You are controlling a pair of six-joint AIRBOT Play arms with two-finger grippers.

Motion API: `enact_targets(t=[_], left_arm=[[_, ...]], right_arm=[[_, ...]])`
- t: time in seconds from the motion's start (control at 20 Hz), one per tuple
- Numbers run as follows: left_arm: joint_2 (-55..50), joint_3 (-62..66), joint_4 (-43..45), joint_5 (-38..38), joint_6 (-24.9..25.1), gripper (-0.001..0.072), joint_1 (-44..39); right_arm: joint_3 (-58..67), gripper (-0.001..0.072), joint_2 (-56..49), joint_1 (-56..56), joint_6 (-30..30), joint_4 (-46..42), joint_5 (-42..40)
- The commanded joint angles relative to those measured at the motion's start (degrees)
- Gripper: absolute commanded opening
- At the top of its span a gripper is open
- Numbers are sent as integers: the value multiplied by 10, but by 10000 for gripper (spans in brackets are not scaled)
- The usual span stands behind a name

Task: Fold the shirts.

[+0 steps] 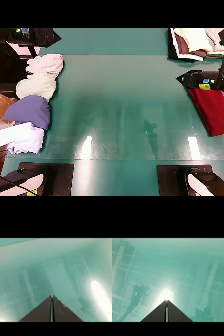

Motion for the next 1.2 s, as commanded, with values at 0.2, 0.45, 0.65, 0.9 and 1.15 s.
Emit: enact_targets(t=[0.2,0.45,0.65,0.9,1.15], left_arm=[[0,0,0,0,0,21,0],[0,0,0,0,0,21,0],[0,0,0,0,0,20,0],[0,0,14,16,-4,58,0],[-45,-1,263,61,-91,541,1]], right_arm=[[1,10,0,1,15,1,6],[1,10,0,1,15,0,19],[1,11,0,1,15,0,21],[1,10,0,1,15,-1,18],[1,10,0,1,15,-1,14]])
